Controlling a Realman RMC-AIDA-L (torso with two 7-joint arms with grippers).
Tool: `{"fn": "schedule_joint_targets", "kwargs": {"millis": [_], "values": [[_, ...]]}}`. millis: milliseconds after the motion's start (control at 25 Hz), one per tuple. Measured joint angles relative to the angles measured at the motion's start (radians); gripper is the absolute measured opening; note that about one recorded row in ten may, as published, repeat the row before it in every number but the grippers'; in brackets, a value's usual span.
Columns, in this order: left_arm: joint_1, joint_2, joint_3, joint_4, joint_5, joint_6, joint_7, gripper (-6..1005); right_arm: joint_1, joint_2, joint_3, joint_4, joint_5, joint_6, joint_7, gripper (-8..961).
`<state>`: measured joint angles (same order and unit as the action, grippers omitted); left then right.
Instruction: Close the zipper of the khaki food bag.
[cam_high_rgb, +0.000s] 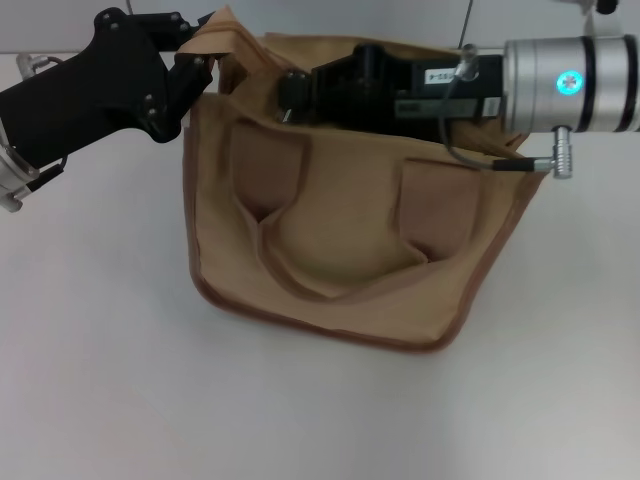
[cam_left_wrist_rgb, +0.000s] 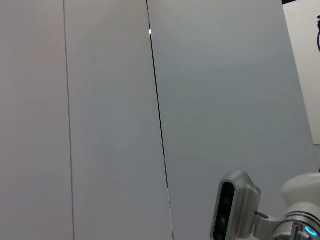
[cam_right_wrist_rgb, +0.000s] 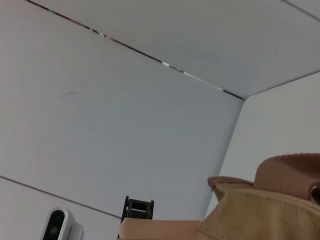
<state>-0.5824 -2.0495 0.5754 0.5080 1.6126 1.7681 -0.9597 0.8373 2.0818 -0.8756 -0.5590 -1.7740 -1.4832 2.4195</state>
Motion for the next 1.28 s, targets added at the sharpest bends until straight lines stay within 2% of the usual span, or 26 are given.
{"fn": "schedule_joint_targets", "kwargs": {"millis": [320,520,1000,1280], "values": [[0.002,0.001,0.000,0.000,0.000,-0.001,-0.001,17,-0.017,-0.004,0.000,-0.090,-0.072,-0.015,0.061,10],[0.003,0.001,0.000,0.000,-0.007,-0.009,-0.001,17,-0.021,-0.017,0.002,-0.112,-0.106,-0.032,0.093,10],[0.006,0.002,-0.019,0.000,-0.016,-0.057,-0.005,17,-0.106,-0.068,0.012,-0.230,-0.160,-0.112,0.187,39],[0.006,0.013,-0.050,0.000,-0.018,-0.068,-0.026,18,-0.160,-0.106,0.062,-0.283,-0.171,-0.189,0.192,59]]}}
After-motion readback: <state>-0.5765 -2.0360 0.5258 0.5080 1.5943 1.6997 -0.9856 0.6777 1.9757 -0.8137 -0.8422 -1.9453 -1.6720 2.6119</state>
